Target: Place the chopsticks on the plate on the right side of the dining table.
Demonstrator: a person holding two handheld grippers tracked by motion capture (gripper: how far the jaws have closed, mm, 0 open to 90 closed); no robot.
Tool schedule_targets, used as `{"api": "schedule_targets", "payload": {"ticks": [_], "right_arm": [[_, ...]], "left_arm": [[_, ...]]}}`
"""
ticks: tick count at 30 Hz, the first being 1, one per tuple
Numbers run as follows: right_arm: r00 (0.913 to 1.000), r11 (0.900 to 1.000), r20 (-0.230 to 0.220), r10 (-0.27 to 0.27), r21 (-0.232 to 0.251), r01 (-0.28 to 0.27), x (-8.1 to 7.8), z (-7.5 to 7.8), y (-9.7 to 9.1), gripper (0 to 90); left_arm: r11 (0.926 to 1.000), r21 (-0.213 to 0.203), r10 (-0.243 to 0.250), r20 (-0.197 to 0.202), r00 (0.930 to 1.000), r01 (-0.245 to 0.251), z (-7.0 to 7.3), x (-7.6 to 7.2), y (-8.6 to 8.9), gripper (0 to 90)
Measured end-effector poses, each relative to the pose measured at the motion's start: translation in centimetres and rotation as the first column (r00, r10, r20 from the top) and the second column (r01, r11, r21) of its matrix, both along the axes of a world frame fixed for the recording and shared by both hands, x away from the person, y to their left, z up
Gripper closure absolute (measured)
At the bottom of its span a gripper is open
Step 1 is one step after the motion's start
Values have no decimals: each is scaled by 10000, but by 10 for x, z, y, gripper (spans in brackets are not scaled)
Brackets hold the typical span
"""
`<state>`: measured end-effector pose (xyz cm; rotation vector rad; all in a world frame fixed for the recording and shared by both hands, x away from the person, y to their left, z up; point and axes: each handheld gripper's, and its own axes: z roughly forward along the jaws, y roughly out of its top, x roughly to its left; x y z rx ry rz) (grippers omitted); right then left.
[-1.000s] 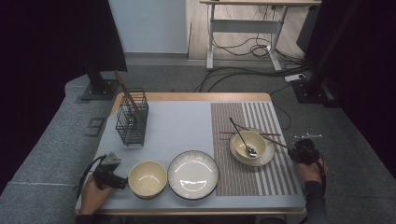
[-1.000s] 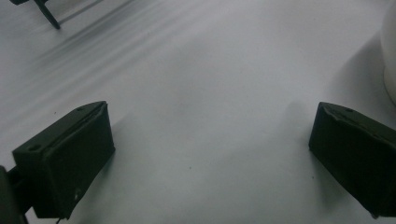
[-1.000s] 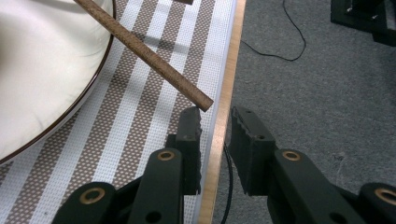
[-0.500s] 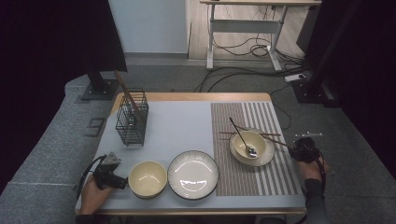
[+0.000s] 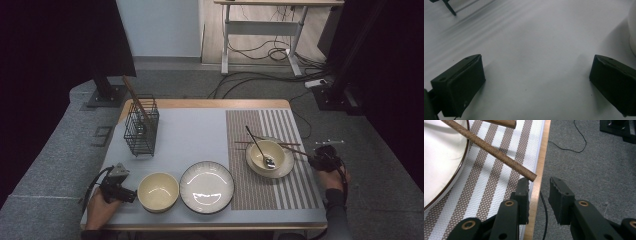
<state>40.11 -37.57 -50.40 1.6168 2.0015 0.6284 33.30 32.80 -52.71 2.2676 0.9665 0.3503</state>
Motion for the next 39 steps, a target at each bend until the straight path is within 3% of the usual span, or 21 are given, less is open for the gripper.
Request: {"api": "schedule_targets", "payload": {"ticks": [21, 39], "right_arm": [[9993, 9991, 100, 364, -241, -362, 14, 0, 3, 770], [9965, 9963, 288, 779, -379, -768, 18, 7, 14, 771]], "left_arm": [[10000, -11, 3, -1, 10000, -3, 0, 0, 0, 0], [10000, -9, 4, -1, 10000, -4, 0, 0, 0, 0]]}}
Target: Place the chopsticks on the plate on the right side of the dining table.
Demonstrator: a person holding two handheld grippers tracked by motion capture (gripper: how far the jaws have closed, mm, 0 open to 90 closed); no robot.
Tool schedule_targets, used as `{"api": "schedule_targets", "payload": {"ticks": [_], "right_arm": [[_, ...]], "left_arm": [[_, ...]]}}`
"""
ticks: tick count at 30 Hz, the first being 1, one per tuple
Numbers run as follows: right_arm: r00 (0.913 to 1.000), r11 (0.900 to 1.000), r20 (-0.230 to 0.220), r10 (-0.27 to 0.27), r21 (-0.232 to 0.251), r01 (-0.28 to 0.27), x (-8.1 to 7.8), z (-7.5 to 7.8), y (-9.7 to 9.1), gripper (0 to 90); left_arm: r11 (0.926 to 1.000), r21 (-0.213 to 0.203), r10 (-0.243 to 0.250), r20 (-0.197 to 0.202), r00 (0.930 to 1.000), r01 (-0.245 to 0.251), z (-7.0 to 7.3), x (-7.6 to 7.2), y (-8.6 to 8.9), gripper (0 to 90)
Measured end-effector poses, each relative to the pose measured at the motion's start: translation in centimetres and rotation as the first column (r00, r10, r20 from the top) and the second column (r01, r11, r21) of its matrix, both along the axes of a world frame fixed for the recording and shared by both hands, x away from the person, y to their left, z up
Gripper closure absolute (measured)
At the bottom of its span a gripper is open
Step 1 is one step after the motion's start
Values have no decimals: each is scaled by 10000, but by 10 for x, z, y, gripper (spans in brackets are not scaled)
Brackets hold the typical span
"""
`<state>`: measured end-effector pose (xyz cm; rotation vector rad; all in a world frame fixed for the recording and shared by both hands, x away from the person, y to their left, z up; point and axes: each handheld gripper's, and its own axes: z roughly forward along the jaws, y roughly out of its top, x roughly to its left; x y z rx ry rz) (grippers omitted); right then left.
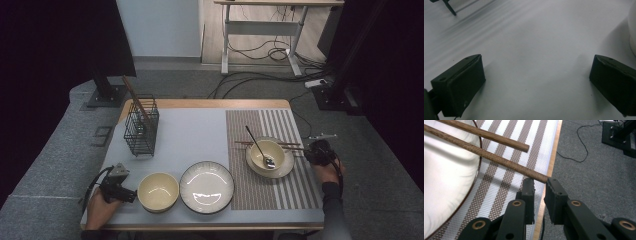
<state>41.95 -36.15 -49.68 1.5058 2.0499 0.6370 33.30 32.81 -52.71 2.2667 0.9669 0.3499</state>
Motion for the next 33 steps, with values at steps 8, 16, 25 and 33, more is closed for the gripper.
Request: {"api": "schedule_targets", "payload": {"ticks": [8, 16, 25, 33], "right_arm": [[9999, 9999, 14, 136, -29, -136, 3, 1, 6, 761], [9992, 9992, 72, 389, -74, -388, 5, 1, 15, 733], [9991, 9992, 154, 383, -139, -381, -1, 2, 12, 701], [9987, 9989, 216, 460, 13, -460, 0, 5, 11, 780]], "left_arm": [[10000, 1, 0, -1, 10000, 0, 0, 0, 0, 0], [10000, 2, -1, 1, 10000, 1, 0, 0, 0, 0], [10000, 4, 0, 0, 10000, 0, 0, 0, 0, 0], [10000, 7, 0, 5, 10000, 0, 0, 0, 0, 0]]}}
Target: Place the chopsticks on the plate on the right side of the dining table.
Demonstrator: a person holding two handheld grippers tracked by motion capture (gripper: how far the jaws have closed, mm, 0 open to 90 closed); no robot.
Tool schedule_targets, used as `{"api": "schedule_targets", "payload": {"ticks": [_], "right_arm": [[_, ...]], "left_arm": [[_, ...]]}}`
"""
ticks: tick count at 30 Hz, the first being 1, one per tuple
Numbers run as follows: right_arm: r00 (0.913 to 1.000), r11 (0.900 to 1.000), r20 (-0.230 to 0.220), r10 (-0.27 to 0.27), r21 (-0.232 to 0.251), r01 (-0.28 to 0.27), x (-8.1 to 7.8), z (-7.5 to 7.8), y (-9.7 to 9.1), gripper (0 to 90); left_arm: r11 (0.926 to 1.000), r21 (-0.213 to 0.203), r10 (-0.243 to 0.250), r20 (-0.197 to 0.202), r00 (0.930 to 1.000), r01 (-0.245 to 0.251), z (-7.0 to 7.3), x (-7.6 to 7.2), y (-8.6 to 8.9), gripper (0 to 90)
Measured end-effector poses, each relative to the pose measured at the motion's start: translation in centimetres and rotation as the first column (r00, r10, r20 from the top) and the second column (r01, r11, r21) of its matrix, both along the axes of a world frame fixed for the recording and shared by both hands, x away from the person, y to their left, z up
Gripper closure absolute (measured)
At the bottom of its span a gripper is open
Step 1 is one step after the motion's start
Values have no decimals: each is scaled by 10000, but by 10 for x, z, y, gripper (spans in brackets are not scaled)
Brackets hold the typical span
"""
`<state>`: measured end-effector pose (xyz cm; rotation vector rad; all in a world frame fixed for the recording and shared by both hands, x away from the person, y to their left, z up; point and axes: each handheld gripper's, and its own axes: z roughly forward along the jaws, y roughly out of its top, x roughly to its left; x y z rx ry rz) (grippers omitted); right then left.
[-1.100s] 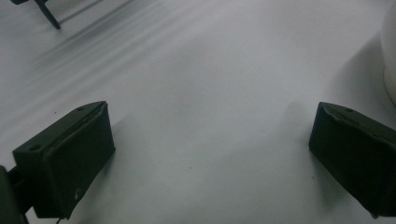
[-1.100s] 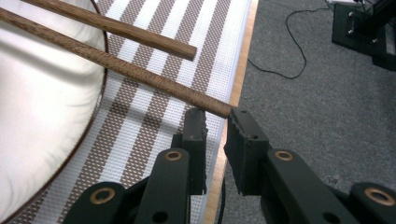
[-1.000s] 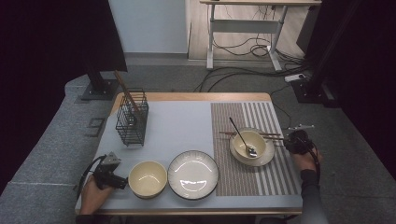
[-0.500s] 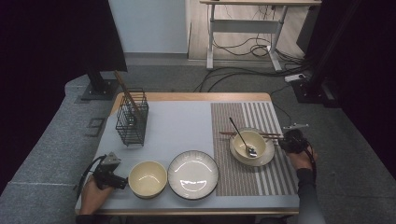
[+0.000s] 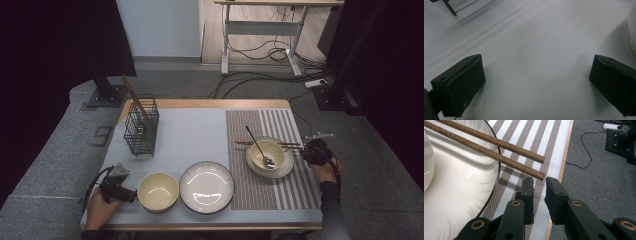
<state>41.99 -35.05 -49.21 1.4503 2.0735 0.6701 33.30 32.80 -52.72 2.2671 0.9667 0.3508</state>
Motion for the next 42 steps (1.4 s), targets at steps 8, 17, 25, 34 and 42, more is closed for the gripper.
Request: {"api": "schedule_targets", "payload": {"ticks": [8, 17, 25, 34, 42], "right_arm": [[10000, 10000, -54, 64, 24, -64, 3, -2, 1, 796], [9999, 9999, -41, 148, 32, -147, 7, -2, 3, 792], [9998, 9998, -25, 183, -28, -183, 9, -2, 6, 787], [9999, 9999, -18, 99, -29, -99, 7, -2, 4, 716], [9997, 9998, 227, -93, 204, 88, -4, 7, 1, 523]], "left_arm": [[10000, 0, 0, 0, 10000, 0, 0, 0, 0, 0], [10000, 2, 4, 7, 10000, -4, 0, 0, 0, 0], [10000, 6, -2, 11, 10000, 2, 0, 0, 0, 0], [10000, 0, 6, 14, 10000, -6, 0, 0, 0, 0], [10000, 2, 2, 14, 10000, -2, 0, 0, 0, 0]]}}
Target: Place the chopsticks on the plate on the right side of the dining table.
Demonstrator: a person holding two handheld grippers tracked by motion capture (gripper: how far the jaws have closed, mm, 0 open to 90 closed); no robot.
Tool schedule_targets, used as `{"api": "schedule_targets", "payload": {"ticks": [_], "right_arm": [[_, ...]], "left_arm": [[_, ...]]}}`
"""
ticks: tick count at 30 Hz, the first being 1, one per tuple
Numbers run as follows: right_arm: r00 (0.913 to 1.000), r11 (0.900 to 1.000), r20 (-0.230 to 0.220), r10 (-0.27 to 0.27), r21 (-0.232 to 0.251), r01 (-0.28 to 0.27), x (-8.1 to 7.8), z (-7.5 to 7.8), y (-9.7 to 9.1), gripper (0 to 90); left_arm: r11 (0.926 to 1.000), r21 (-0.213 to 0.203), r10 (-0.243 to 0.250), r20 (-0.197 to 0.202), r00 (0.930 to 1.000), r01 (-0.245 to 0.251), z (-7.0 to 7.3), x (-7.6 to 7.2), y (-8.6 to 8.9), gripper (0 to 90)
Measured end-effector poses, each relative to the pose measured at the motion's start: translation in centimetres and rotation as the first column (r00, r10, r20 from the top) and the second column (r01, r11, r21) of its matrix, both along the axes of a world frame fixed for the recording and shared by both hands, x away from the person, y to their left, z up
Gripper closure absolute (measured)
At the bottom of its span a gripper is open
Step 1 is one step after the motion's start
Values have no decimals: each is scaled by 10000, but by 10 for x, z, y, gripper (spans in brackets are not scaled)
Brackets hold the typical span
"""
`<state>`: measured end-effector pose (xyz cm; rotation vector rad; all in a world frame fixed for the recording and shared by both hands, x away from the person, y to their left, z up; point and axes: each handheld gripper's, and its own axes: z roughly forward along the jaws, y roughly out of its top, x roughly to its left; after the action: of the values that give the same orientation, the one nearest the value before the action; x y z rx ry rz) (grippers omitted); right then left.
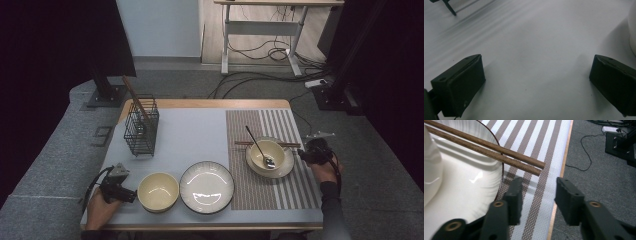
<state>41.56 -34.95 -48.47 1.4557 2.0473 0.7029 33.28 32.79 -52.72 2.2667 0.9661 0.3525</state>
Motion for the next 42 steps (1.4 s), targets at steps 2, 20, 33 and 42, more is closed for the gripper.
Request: {"api": "schedule_targets", "payload": {"ticks": [2, 20, 33, 42], "right_arm": [[10000, 9999, 51, -53, 131, 52, -4, 3, -1, 477], [9968, 9941, 551, 578, 890, -626, -42, 30, 19, 327], [9879, 9858, 452, 1485, 723, -1515, -27, 35, 64, 484], [9920, 9912, 185, 1246, 433, -1253, -6, 22, 72, 660]], "left_arm": [[10000, 2, -1, -1, 10000, 1, 0, 0, 0, 0], [10000, 7, -6, 1, 10000, 6, 0, 0, 0, 0], [10000, 8, -9, 5, 10000, 9, 0, 0, 0, 0], [10000, 9, -10, 3, 10000, 10, 0, 0, 0, 0]]}}
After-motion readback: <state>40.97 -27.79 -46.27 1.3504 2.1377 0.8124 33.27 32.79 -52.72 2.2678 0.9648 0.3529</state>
